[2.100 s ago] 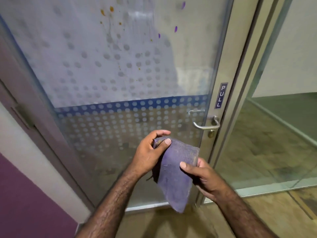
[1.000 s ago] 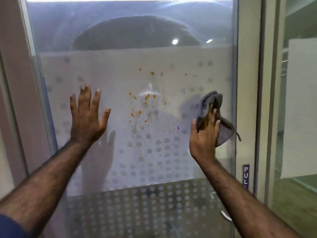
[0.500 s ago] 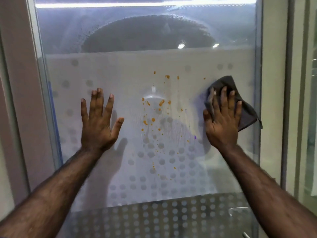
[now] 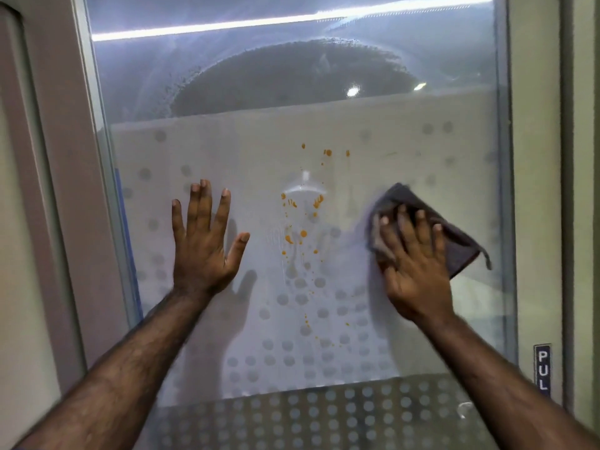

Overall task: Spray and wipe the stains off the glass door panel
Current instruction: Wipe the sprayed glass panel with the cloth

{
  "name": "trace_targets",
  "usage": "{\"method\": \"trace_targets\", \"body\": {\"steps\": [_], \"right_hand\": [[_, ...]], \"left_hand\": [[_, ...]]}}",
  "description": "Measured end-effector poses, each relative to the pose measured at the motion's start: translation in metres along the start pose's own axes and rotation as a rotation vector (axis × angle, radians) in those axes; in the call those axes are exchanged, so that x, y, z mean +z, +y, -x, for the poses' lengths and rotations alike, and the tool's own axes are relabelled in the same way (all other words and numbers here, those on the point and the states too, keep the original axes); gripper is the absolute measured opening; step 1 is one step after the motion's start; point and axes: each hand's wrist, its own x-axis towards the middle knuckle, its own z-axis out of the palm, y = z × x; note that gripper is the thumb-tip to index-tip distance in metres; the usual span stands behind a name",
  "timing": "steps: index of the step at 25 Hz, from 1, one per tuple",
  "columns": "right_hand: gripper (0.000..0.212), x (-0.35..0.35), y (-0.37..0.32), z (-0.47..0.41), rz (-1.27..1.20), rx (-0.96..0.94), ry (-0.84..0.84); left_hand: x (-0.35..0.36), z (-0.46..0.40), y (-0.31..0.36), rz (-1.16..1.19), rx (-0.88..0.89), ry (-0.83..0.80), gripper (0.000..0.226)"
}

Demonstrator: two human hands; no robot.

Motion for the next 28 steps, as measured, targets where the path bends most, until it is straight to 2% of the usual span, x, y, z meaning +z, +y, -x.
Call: {"method": "trace_targets", "body": {"steps": [2,4,6,8,11,13,14,15,17,20,22,25,28], "right_hand": [[0.069,-0.005,0.021,-0.051,0.001,0.298,0.123],[0.066,-0.011,0.017,-0.113,-0.039,0.393,0.2],[0.062,-0.011,-0.014,-0.162,-0.023,0.314,0.191],[0.062,-0.007,-0.06,-0.177,-0.045,0.137,0.147],[0.067,0.007,-0.119,-0.122,-0.101,-0.202,0.022],[0.068,0.01,-0.12,-0.065,-0.103,-0.354,-0.042],[0.068,0.009,-0.108,-0.045,-0.095,-0.372,-0.051],[0.069,0.005,-0.092,-0.034,-0.081,-0.35,-0.047],[0.074,-0.005,-0.051,-0.046,-0.042,-0.177,-0.033],[0.075,-0.021,-0.012,-0.125,-0.048,0.223,0.05],[0.074,-0.029,-0.018,-0.185,-0.09,0.339,0.131],[0.066,-0.029,-0.065,-0.238,-0.075,0.21,0.113],[0.066,-0.017,-0.116,-0.217,-0.075,-0.124,0.015]], "left_hand": [[0.002,-0.001,-0.001,-0.025,-0.003,-0.007,0.083],[0.005,0.0,-0.001,-0.048,0.001,-0.004,0.084],[0.006,0.0,-0.002,-0.049,0.008,0.0,0.085],[0.006,0.0,-0.002,-0.045,0.01,0.004,0.085],[0.005,0.0,-0.003,-0.044,0.016,-0.013,0.085],[0.003,-0.001,-0.003,-0.055,0.019,-0.014,0.084],[0.002,-0.001,-0.002,-0.051,0.018,-0.017,0.084],[0.0,-0.001,-0.002,-0.044,0.015,-0.019,0.083],[0.0,-0.001,-0.001,-0.043,0.009,-0.021,0.083],[0.001,0.0,0.001,-0.054,0.003,-0.017,0.084],[0.002,0.0,0.0,-0.052,0.004,-0.014,0.084],[0.001,0.0,0.0,-0.039,0.003,-0.021,0.083],[-0.001,-0.001,0.0,0.022,-0.007,-0.019,0.077]]}}
